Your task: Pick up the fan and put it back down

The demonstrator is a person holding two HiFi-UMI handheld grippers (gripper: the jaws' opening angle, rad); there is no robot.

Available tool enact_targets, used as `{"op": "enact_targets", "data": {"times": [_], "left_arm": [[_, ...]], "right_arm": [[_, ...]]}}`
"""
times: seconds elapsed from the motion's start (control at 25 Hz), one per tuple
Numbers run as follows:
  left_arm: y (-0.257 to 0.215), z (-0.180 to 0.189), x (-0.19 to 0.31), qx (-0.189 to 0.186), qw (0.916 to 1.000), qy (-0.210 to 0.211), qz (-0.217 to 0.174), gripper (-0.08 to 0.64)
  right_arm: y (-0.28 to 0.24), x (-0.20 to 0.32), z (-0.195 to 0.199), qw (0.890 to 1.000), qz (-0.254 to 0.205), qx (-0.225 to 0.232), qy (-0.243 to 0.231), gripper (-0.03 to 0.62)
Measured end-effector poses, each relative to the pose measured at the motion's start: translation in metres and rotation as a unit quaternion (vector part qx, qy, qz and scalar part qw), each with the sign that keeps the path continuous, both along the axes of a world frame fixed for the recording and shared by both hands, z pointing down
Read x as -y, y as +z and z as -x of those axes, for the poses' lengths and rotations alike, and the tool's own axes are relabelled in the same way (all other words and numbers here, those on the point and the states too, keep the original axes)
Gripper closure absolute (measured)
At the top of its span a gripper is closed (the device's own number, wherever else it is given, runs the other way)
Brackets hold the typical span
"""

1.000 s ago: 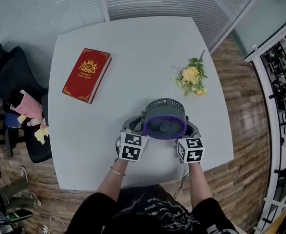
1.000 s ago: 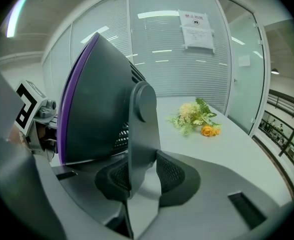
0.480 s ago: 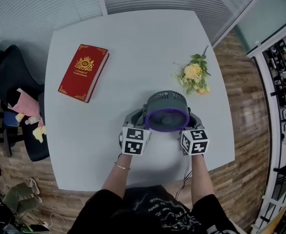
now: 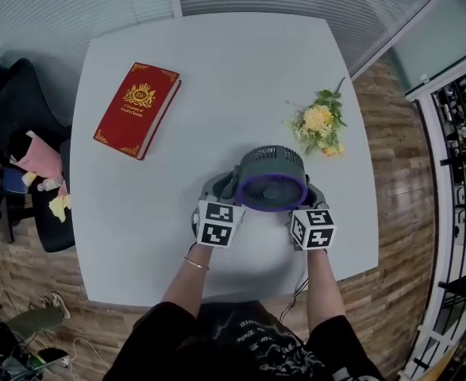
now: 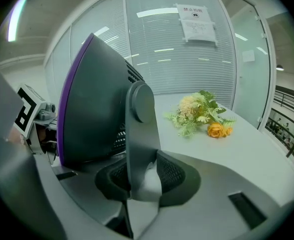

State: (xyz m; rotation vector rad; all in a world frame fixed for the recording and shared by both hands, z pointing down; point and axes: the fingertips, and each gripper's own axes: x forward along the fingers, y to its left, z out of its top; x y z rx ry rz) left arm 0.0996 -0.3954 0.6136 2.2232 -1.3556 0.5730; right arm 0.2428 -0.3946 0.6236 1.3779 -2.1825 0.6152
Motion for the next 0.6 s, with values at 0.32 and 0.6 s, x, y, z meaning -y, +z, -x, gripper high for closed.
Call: {"op": "enact_targets", "data": {"times": [0.32, 0.6], "left_arm": [[0.001, 0.0008, 0.0, 0.0, 0.9999, 0.009, -0.006, 0.479], [0.0051, -0.0005, -0.0038, 0.021, 0.999, 0.036, -0.015, 0.462]], "right_arm": [[0.0011, -0.0006, 0.0023, 1.0, -0.006, 0.005, -0.018, 0.466], [0.0026, -0.0031, 0.0027, 1.0, -0.023, -0.003, -0.018, 0.462]]}}
